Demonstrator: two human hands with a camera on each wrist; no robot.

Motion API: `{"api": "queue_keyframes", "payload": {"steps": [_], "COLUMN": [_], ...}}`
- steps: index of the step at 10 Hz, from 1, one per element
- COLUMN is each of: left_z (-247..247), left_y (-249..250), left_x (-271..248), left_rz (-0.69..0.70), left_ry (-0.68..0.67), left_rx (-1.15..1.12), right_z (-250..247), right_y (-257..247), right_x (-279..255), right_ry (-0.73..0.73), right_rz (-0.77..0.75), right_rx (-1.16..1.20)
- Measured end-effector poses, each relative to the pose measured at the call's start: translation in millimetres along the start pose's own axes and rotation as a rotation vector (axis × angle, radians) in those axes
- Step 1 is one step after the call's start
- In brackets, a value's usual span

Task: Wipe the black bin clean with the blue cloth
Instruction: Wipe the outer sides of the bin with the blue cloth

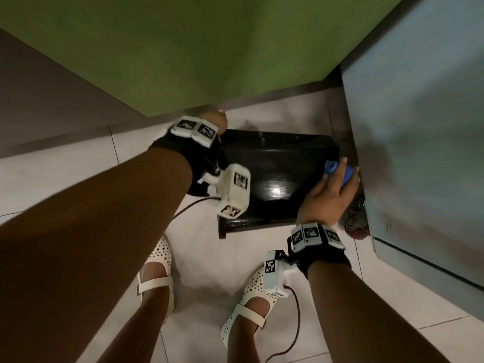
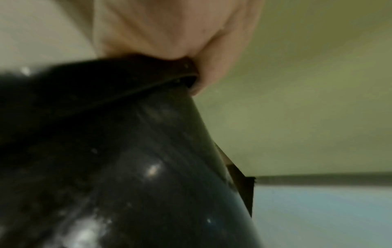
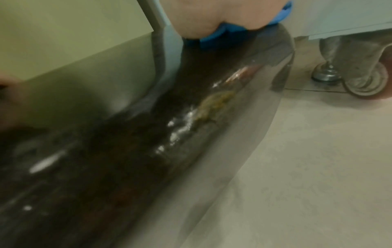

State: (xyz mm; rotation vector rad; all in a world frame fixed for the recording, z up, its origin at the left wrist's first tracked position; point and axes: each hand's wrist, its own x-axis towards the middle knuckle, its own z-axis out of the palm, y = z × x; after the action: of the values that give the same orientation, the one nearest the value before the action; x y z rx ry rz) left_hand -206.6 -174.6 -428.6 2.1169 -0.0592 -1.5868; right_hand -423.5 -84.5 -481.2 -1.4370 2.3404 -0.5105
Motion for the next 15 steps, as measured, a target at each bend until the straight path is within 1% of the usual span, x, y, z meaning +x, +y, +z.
{"api": "queue_keyframes", "payload": {"steps": [1, 2, 3, 4, 5, 6, 7, 8, 9, 10, 11, 12, 13, 14, 15], "left_z": [4, 5, 8, 8, 4, 2, 10, 15, 18, 12, 3, -4, -5, -7, -6], "left_y": [-12, -20, -31, -36, -43, -54, -55, -57, -60, -68, -75, -79, -91, -99, -84], "left_x": [-19, -15, -23, -28, -31, -36, -42, -55, -59, -54, -50, -47, -43, -38, -30], "left_rz": [0.166, 0.106, 0.196, 0.224, 0.153, 0.159, 0.227, 0.293, 0.418, 0.441, 0.398, 0.434, 0.413, 0.252, 0.226], "left_ry": [-0.057, -0.067, 0.033, 0.097, 0.099, 0.032, 0.013, -0.038, -0.07, -0.042, -0.06, -0.073, -0.112, -0.152, -0.162], "left_rx": [0.657, 0.496, 0.629, 0.539, 0.324, 0.179, 0.204, 0.175, 0.163, 0.205, 0.169, 0.16, 0.181, 0.153, 0.115], "right_z": [3, 5, 12, 9, -5, -21, -31, -29, -19, -7, -4, -8, -14, -12, -8], "right_y": [5, -17, -60, -83, -66, -33, -14, -11, -28, -52, -53, -27, -4, 5, 10], "right_x": [-15, -36, -54, -54, -26, 24, 54, 39, -7, -50, -49, -17, 8, 5, -2], "right_ry": [0.039, 0.021, -0.061, -0.091, -0.057, -0.05, 0.005, 0.055, 0.053, -0.031, -0.08, -0.057, -0.093, -0.15, -0.16], "right_rz": [0.03, -0.224, -0.489, -0.613, -0.531, -0.225, 0.03, 0.026, -0.177, -0.371, -0.448, -0.296, 0.008, 0.047, 0.018], "right_rx": [0.123, 0.119, 0.118, 0.11, -0.017, -0.082, 0.071, 0.073, -0.026, 0.017, 0.029, -0.024, 0.081, 0.135, 0.136]}}
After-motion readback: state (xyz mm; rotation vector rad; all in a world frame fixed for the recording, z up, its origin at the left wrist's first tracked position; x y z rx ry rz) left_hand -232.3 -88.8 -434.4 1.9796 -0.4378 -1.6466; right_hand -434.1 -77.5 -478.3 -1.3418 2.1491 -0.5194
